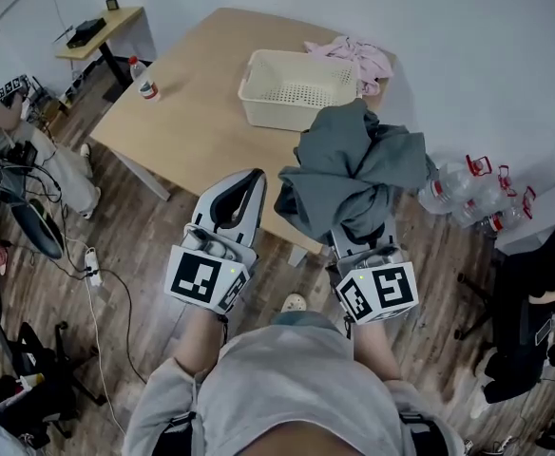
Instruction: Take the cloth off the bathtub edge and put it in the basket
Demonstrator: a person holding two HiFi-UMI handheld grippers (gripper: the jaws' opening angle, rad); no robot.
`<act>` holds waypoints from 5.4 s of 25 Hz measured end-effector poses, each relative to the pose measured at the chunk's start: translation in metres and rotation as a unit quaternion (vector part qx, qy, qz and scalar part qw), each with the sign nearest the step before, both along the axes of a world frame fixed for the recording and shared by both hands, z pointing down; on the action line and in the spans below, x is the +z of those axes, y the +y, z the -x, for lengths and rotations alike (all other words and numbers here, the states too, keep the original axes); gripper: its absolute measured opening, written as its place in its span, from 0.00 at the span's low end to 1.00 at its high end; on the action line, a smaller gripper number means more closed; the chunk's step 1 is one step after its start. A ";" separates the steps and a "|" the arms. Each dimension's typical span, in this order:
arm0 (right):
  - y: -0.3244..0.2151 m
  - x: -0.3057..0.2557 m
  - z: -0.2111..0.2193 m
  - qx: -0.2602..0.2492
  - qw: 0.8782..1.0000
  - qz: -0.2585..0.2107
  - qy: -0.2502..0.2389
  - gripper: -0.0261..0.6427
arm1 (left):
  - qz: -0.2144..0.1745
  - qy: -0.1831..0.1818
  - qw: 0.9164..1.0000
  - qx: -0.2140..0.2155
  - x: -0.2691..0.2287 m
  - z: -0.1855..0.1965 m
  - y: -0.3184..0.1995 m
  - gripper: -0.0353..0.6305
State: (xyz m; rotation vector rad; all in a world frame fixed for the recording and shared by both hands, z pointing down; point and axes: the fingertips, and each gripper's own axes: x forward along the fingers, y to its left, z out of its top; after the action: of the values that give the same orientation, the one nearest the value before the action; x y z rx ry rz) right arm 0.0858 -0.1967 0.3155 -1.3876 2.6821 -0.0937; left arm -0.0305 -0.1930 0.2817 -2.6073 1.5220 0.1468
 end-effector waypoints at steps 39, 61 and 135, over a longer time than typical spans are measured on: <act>-0.196 0.004 0.041 0.076 0.997 0.013 -0.003 0.35 | 0.011 0.005 0.998 0.063 0.005 0.049 -0.213 0.05; -0.291 -0.011 0.083 0.171 0.985 0.001 0.007 0.35 | 0.026 0.007 0.984 0.175 0.021 0.082 -0.326 0.05; -0.452 0.282 0.140 -0.120 0.750 0.387 0.523 0.35 | 0.131 0.066 0.983 0.107 0.117 0.182 -0.393 0.05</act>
State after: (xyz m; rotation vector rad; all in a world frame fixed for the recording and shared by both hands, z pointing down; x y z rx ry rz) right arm -0.0539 -0.6486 0.5976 -1.5297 4.0892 -0.7384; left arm -0.2121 -0.5859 0.3984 -3.0233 1.3789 0.1499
